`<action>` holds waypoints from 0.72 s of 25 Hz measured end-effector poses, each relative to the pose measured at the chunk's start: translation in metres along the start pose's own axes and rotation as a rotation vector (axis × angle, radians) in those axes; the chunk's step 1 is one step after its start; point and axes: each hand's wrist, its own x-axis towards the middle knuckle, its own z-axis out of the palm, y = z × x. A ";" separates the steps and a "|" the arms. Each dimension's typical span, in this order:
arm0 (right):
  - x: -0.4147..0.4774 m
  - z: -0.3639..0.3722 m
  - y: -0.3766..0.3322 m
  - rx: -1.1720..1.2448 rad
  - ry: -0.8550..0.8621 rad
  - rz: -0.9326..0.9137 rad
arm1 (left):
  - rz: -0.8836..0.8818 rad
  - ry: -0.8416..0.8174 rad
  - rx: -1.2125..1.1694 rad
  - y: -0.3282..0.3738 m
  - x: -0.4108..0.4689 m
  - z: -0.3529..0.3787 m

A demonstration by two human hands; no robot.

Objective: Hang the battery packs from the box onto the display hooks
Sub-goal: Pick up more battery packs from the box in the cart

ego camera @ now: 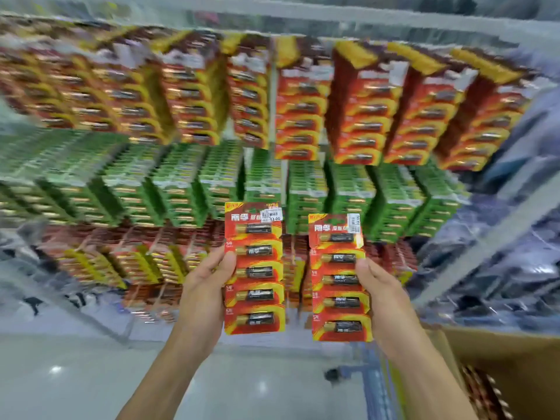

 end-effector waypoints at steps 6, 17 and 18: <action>0.014 0.147 -0.005 -0.075 -0.198 -0.010 | 0.170 0.199 -0.014 0.070 -0.008 -0.114; 0.060 0.344 -0.023 -0.139 -0.426 -0.024 | 0.348 0.438 0.016 0.169 0.025 -0.227; 0.070 0.356 -0.023 -0.125 -0.440 -0.018 | 0.363 0.444 0.012 0.176 0.035 -0.235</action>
